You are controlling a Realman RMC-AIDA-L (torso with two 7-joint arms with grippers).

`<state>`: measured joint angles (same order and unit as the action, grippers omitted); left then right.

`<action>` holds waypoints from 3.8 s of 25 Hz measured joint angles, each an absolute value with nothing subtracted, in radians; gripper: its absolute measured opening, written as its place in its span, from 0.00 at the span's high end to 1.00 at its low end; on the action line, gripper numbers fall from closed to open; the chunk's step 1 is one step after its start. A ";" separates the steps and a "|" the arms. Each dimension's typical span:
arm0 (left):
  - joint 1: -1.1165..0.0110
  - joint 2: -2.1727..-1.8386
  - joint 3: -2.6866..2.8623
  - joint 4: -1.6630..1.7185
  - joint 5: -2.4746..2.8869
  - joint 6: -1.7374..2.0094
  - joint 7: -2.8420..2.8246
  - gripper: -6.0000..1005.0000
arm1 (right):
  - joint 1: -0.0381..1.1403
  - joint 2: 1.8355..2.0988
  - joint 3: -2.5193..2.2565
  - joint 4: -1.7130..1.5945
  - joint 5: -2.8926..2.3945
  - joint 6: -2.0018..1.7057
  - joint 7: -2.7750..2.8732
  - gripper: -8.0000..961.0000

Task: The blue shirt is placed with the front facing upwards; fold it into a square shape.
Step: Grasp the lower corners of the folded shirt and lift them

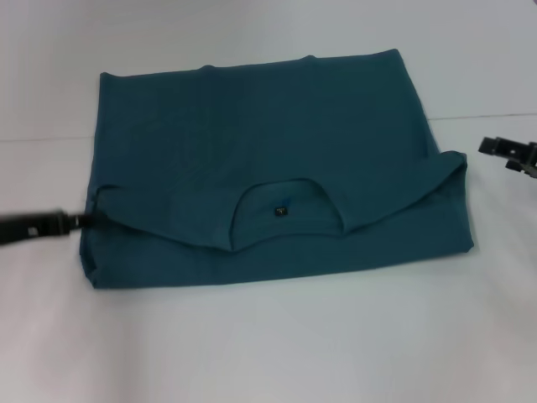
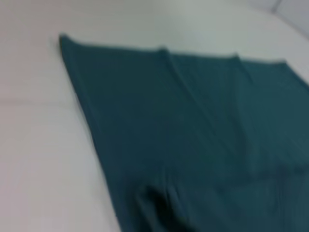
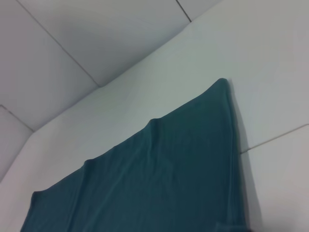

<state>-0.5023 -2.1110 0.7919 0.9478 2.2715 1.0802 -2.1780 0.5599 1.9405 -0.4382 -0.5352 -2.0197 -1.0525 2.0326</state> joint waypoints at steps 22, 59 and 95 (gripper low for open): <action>-0.430 -2.168 1.015 1.035 2.426 1.062 -2.346 0.19 | 0.545 1.941 -0.439 -0.534 -2.018 -1.060 2.034 0.17; -0.469 -2.163 0.985 1.037 2.411 1.117 -2.349 0.93 | 0.588 1.838 -0.550 -0.828 -2.379 -1.524 2.432 0.17; -0.473 -2.158 0.971 1.034 2.410 1.155 -2.344 0.93 | 0.676 1.906 -0.659 -0.711 -2.526 -1.291 2.456 0.18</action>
